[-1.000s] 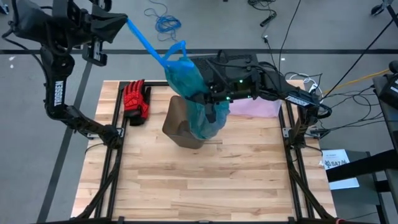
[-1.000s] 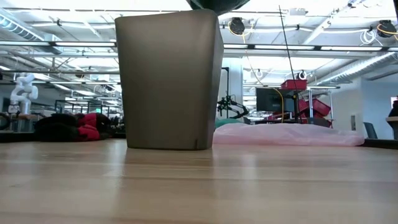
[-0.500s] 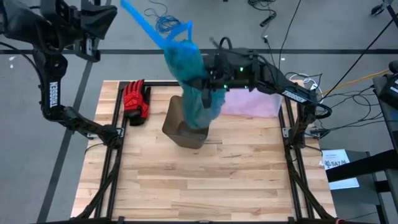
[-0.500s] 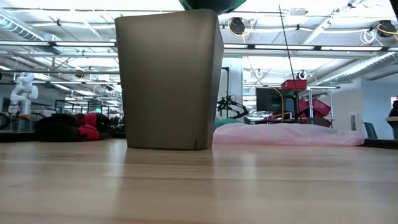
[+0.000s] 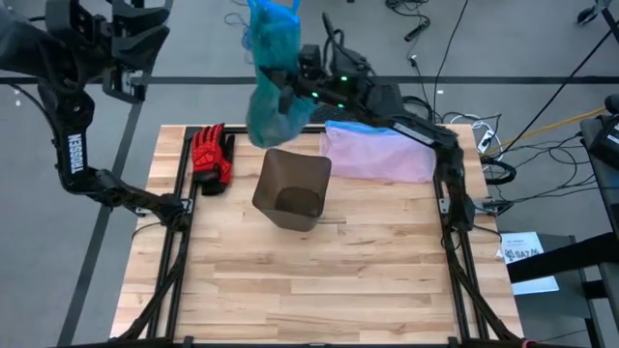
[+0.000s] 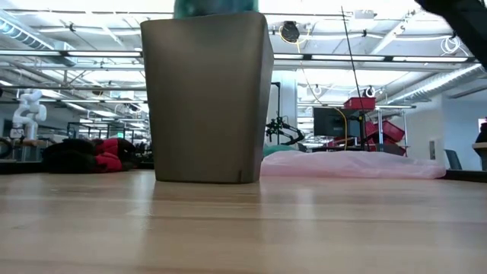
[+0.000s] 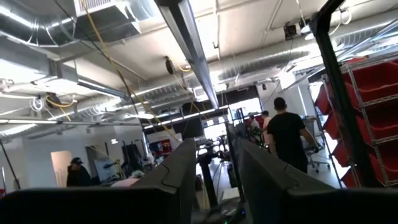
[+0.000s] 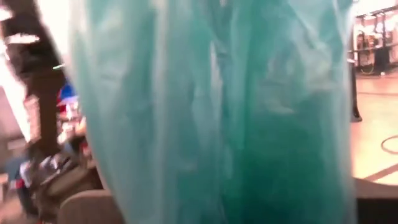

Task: Place trash/remove bag and relplace
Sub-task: Remove the blue trash bag from the black trash bin

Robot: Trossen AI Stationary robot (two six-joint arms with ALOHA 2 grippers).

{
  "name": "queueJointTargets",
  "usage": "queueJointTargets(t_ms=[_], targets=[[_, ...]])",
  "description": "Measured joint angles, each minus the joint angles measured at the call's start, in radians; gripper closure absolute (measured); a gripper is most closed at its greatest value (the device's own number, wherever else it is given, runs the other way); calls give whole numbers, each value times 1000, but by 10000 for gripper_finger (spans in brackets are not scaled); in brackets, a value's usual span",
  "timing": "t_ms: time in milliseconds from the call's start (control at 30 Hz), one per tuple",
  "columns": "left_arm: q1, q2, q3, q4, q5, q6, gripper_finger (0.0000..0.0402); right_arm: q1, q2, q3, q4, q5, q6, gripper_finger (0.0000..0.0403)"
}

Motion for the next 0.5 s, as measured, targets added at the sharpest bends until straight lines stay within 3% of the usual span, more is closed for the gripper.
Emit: queueJointTargets(t_ms=[200, 500], targets=[[0, -27, 0, -1, 0, -1, 283, -56, 158, 0, 160, -14, 166, 403], [0, -44, 0, -75, -4, -1, 283, -65, 373, 0, 251, -27, 301, 403]])
